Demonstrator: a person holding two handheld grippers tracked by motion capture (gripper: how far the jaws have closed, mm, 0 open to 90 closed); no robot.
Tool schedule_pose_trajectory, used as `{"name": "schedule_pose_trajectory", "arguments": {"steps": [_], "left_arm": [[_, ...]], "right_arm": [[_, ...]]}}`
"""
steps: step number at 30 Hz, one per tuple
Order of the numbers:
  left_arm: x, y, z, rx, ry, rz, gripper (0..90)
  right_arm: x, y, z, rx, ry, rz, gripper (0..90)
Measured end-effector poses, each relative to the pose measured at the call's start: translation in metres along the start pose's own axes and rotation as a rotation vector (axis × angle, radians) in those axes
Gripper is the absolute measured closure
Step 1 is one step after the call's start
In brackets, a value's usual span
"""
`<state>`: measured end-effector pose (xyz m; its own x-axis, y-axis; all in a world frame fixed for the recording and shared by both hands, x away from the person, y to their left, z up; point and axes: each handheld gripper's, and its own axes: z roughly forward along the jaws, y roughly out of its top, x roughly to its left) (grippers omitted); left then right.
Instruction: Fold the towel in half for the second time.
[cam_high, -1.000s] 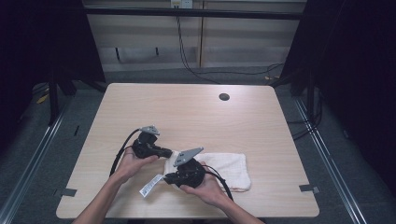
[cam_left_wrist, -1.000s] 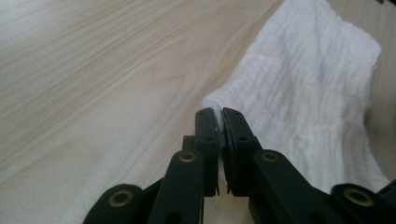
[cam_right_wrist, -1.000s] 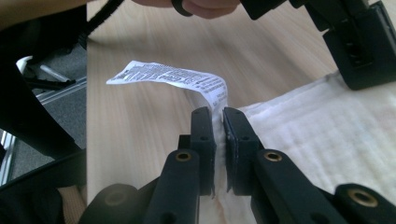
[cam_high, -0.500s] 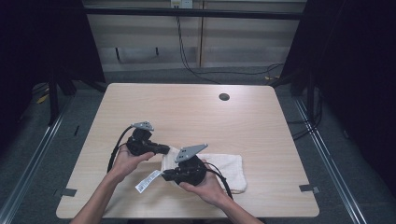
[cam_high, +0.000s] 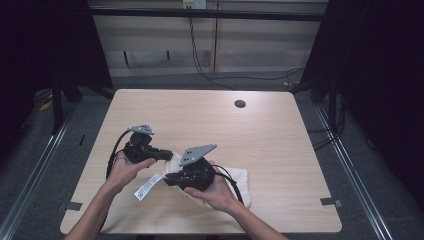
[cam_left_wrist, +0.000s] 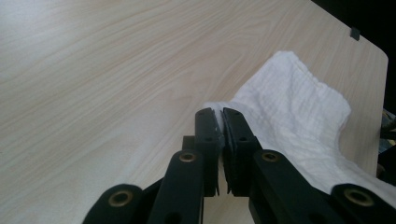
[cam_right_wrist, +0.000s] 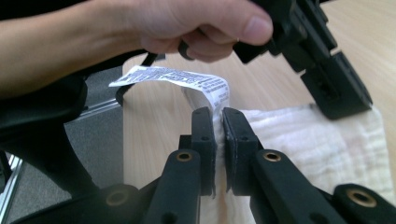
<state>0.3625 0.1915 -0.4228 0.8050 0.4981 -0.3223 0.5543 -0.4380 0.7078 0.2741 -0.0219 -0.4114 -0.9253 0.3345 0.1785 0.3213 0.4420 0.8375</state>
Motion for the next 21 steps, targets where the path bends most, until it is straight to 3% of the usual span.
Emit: {"name": "schedule_pose_trajectory", "arguments": {"steps": [5,7,13,21], "left_arm": [[0.002,0.006,-0.016,-0.024,0.017,-0.001,85.5],[0.000,0.006,-0.017,-0.010,0.025,0.012,85.5],[-0.008,0.010,0.004,0.014,-0.002,0.026,85.6],[-0.026,0.032,0.027,0.028,-0.029,0.066,85.6]], "right_arm": [[0.003,0.016,0.002,-0.012,-0.001,-0.015,83.9],[0.004,0.017,0.002,-0.020,-0.001,-0.020,83.9],[0.003,0.001,0.001,-0.008,0.003,0.006,83.9],[0.002,-0.005,-0.024,-0.021,-0.042,0.018,83.8]]}}
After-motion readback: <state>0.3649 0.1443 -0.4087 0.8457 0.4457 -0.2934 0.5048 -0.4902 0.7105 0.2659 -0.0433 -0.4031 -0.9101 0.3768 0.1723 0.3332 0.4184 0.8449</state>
